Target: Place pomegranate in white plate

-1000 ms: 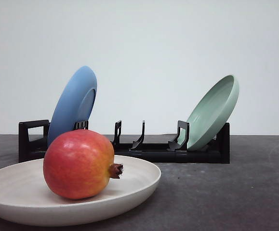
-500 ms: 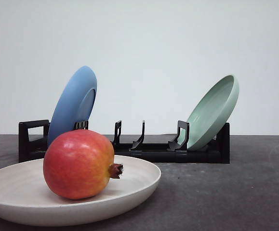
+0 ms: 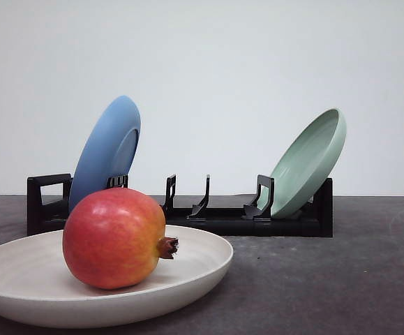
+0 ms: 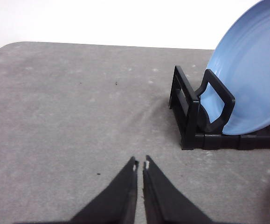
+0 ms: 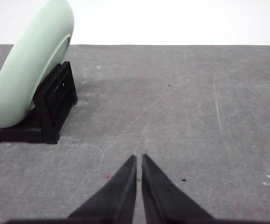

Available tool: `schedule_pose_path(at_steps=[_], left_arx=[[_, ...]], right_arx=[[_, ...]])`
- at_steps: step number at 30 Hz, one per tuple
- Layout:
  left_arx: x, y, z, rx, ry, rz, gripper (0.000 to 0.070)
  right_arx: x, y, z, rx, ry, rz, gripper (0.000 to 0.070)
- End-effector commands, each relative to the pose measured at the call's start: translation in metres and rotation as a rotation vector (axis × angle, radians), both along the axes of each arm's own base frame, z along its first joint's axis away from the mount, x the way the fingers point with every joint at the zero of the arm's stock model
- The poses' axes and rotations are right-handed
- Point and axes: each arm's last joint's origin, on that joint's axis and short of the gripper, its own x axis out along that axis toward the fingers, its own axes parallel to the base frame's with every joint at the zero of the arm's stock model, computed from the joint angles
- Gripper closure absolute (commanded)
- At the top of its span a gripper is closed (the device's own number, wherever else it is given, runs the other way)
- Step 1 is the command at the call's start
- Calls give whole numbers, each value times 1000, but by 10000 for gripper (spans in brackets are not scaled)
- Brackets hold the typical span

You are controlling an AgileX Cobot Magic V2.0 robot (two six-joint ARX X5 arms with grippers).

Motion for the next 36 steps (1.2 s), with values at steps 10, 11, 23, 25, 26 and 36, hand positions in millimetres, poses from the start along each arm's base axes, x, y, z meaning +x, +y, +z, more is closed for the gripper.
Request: schedule_pose_path(at_steps=[10,11,23,25,26,36], left_arx=[[0,0,-4,11,12,-1,700],[0,0,-4,11,12,0,700],[0,0,-4,11,12,-1,700],[0,0,-4,11,12,-1,700],[0,0,-4,11,12,-1,700],[0,0,-4,11,12,-1,700]], right_arx=[[0,0,-1,-3,-6,-2,684],[0,0,-1,-3,-6,-2,684],[0,0,-1,-3,-6,-2,684],[0,0,-1,-3,-6,-2,684],[0,0,-1,-3,-6,-2,684],[0,0,-1,-3,-6,-2,684]])
